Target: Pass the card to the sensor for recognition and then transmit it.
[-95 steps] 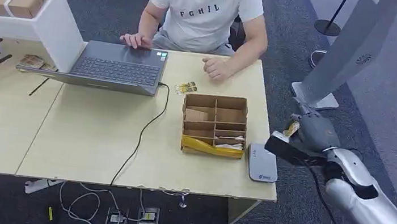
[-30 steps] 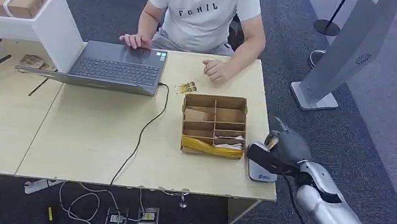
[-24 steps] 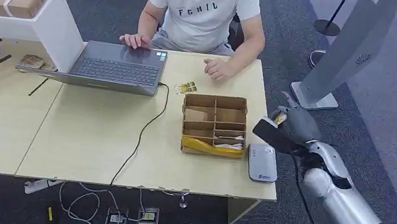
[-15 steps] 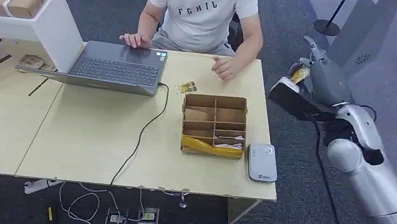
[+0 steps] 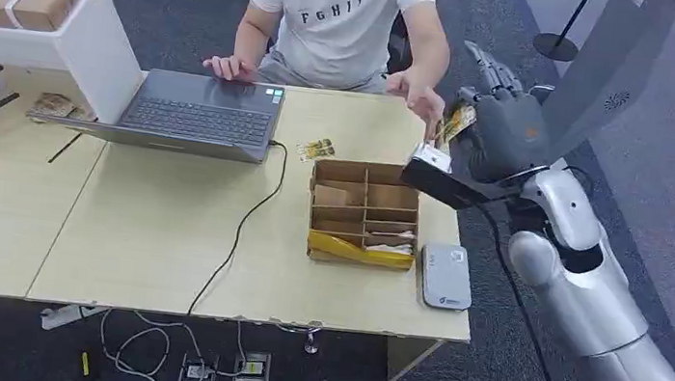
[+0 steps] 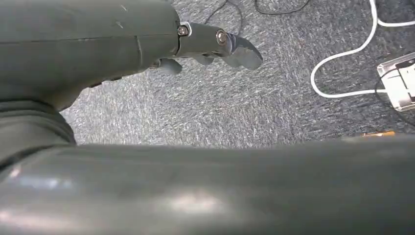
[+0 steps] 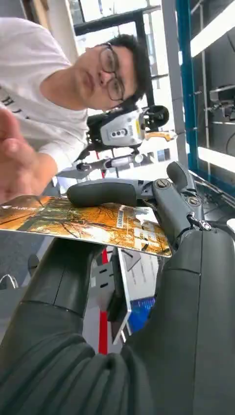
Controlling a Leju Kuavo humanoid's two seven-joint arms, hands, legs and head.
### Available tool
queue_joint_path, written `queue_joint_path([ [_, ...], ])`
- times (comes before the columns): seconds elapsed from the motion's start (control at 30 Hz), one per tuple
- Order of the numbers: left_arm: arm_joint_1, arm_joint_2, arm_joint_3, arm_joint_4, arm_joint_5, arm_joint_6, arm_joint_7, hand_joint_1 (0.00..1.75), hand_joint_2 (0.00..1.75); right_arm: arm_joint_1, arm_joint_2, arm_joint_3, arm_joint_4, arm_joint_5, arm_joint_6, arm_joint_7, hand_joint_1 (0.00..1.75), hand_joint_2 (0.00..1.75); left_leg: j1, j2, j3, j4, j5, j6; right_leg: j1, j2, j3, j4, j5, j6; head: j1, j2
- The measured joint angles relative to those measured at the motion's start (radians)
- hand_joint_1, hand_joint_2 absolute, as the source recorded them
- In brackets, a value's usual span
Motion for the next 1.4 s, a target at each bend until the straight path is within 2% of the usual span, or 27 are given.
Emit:
queue_joint_path([
  [0.17,0.000,-0.003,0.000,0.000,0.001,0.005,0.002,0.00,0.00,-0.001,0.039,0.005,0.044,-0.001,-0.022,-0.014,1.75,1.75,0.000,0.000,0.000,0.000,0.000,0.000,0.000,0.000,0.000,0.000,0.000,0.000,0.000,0.000],
  [0.7,0.000,-0.008,0.000,0.000,0.002,0.006,0.001,0.00,0.00,-0.001,0.093,0.016,0.174,-0.019,-0.050,-0.020,1.75,1.75,0.000,0.000,0.000,0.000,0.000,0.000,0.000,0.000,0.000,0.000,0.000,0.000,0.000,0.000],
  [0.73,0.000,-0.008,0.000,0.000,0.002,0.006,0.001,0.00,0.00,-0.001,0.095,0.016,0.181,-0.019,-0.051,-0.021,1.52,1.75,0.000,0.000,0.000,0.000,0.000,0.000,0.000,0.000,0.000,0.000,0.000,0.000,0.000,0.000],
  [0.77,0.000,-0.008,0.000,0.000,0.003,0.006,0.001,0.00,0.00,-0.001,0.097,0.016,0.189,-0.019,-0.051,-0.022,0.00,1.75,0.000,0.000,0.000,0.000,0.000,0.000,0.000,0.000,0.000,0.000,0.000,0.000,0.000,0.000],
  [1.0,0.000,-0.008,0.000,0.000,0.011,0.006,0.001,0.00,0.00,0.001,0.113,0.025,0.230,-0.028,-0.045,-0.027,0.00,1.75,0.000,0.000,0.000,0.000,0.000,0.000,0.000,0.000,-0.001,0.000,0.000,0.000,0.000,0.000],
  [1.03,0.000,-0.008,0.000,0.000,0.011,0.006,0.001,0.00,0.00,0.001,0.114,0.026,0.235,-0.032,-0.041,-0.026,0.00,0.00,0.000,0.000,0.000,0.000,0.000,0.000,0.000,0.000,-0.001,0.000,0.000,0.000,0.000,0.000],
  [1.07,0.001,-0.008,0.000,0.000,0.012,0.006,0.001,0.00,0.00,0.002,0.116,0.027,0.237,-0.040,-0.036,-0.024,0.00,1.75,0.000,0.000,0.000,0.000,0.000,0.000,0.000,0.000,-0.001,0.000,0.000,0.000,0.000,0.000],
  [1.17,0.001,-0.009,0.000,0.000,0.019,0.006,0.001,0.00,0.00,0.009,0.117,0.027,0.242,-0.072,-0.010,0.000,0.00,1.75,0.000,0.000,0.000,0.000,0.000,0.000,0.000,0.000,-0.001,0.000,0.000,0.000,0.000,0.000],
  [1.27,0.001,-0.010,0.000,0.000,0.023,0.006,0.002,0.00,0.00,0.031,0.109,0.023,0.223,-0.144,0.048,0.078,0.00,1.75,0.000,0.000,0.001,0.000,0.000,0.000,0.000,0.001,0.000,0.000,0.000,0.000,0.000,0.000],
  [1.4,0.004,-0.010,0.000,0.000,0.024,0.006,0.014,0.00,0.00,0.080,0.070,0.007,0.137,-0.204,0.115,0.178,0.00,1.75,0.000,0.001,0.001,0.000,0.000,-0.001,0.000,0.002,-0.001,-0.001,0.000,0.000,0.000,0.000],
])
